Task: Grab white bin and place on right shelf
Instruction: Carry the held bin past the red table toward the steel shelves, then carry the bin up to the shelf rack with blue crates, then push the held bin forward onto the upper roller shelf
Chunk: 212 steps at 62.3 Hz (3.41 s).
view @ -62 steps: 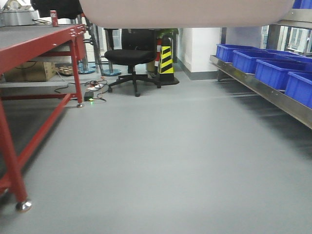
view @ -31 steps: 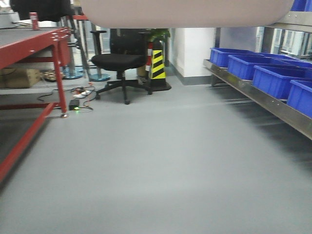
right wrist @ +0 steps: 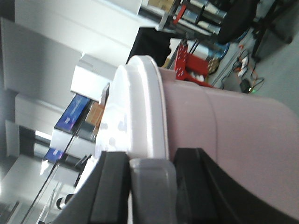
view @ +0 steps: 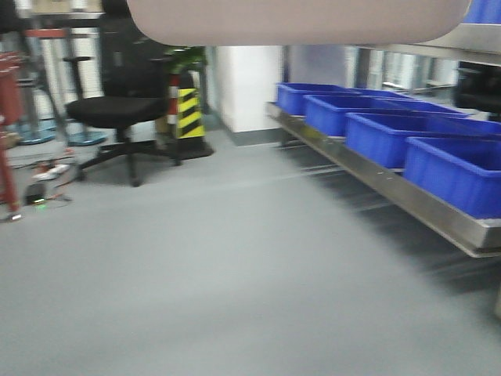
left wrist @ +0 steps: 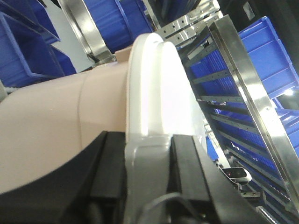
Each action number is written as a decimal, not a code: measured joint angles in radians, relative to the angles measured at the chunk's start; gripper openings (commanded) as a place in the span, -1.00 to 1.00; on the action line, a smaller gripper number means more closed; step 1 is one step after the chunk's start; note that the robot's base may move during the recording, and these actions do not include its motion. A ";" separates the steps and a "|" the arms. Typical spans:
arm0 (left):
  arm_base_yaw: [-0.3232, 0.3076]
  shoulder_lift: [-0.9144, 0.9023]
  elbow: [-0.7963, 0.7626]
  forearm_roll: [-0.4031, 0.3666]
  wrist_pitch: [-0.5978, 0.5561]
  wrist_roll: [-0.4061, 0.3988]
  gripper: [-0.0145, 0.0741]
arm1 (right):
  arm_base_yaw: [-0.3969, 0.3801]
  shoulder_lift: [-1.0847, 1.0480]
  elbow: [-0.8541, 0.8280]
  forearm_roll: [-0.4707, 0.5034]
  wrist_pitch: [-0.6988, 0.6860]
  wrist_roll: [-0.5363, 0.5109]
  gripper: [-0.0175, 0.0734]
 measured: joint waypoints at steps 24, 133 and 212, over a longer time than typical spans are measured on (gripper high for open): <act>0.000 0.000 0.000 0.000 0.000 0.000 -0.94 | 0.000 0.000 0.000 0.000 0.000 0.000 -0.48; 0.000 0.008 0.000 0.002 0.003 0.000 -0.94 | 0.000 0.004 0.000 0.002 -0.004 0.000 -0.48; 0.000 0.008 0.000 0.002 0.006 0.000 -0.94 | 0.000 0.004 0.000 0.002 -0.006 0.000 -0.48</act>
